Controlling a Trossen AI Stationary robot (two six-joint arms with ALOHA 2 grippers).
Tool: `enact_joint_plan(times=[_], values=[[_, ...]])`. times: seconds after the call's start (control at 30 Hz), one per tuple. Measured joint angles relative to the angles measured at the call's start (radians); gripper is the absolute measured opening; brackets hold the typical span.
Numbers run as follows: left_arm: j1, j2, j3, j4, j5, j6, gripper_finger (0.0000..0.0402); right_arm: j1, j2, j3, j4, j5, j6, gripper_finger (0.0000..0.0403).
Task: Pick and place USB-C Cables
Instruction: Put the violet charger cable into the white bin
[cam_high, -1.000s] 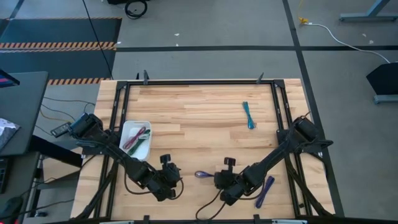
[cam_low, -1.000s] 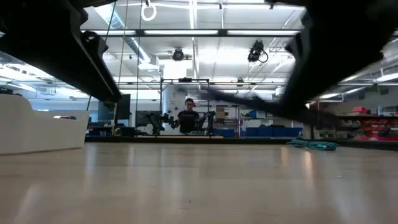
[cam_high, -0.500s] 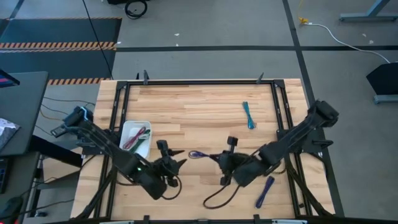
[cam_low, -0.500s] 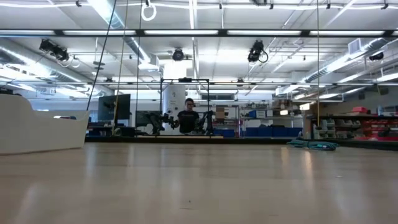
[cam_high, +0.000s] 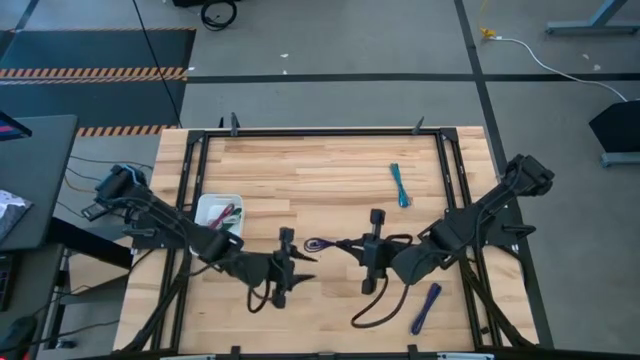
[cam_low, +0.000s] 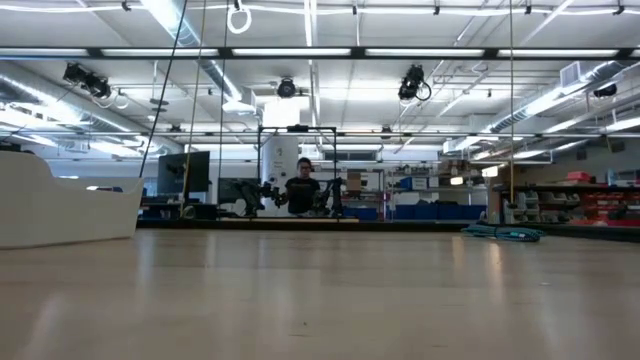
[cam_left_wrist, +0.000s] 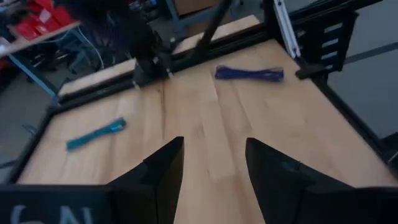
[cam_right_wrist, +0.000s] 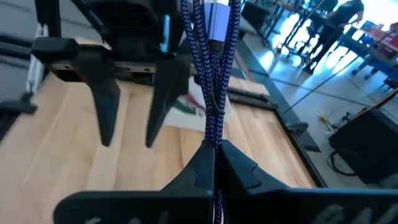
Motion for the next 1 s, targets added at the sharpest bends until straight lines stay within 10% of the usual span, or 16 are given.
enact_joint_plan(times=[0.67,1.0], values=[[-0.030,-0.122,-0.354,0.896,0.041,0.235,0.0176,-0.032,0.066,0.000,0.082,-0.200,0.027,0.0008],[-0.012,-0.122,-0.356,0.882,0.041,0.207,0.0176,-0.069,0.077,0.000,0.119,-0.253,0.016,0.0008]])
